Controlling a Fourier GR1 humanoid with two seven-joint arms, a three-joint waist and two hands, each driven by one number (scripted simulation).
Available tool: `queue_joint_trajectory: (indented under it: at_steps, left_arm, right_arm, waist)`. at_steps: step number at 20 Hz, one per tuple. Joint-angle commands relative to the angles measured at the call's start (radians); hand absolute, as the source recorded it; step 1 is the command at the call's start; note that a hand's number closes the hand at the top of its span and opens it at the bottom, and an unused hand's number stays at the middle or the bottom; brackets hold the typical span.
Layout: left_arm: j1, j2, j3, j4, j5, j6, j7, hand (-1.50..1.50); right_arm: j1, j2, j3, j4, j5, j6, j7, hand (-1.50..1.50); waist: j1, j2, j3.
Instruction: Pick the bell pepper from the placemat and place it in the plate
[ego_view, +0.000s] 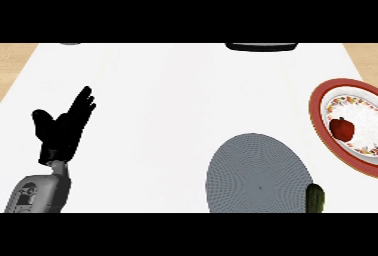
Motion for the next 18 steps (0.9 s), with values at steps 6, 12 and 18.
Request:
queue_joint_trajectory:
  at_steps: [6, 12, 18]
  left_arm:
    - [-0.015, -0.002, 0.004, 0.001, 0.011, -0.010, 0.003, 0.00]
    - [0.019, -0.013, -0.004, 0.009, -0.002, -0.007, -0.036, 0.00]
    - [0.006, -0.001, 0.000, 0.006, 0.006, -0.023, -0.028, 0.00]
  right_arm:
    - [0.044, -0.059, 0.003, 0.012, -0.071, 0.233, -0.164, -1.50]
    - [0.085, -0.078, 0.019, 0.015, -0.092, 0.199, -0.178, -1.50]
    - [0.098, -0.113, 0.046, 0.015, -0.100, 0.183, -0.167, -1.50]
  waist:
    - [0.008, 0.006, 0.002]
    - [0.018, 0.013, 0.006]
    - [0.021, 0.013, 0.006]
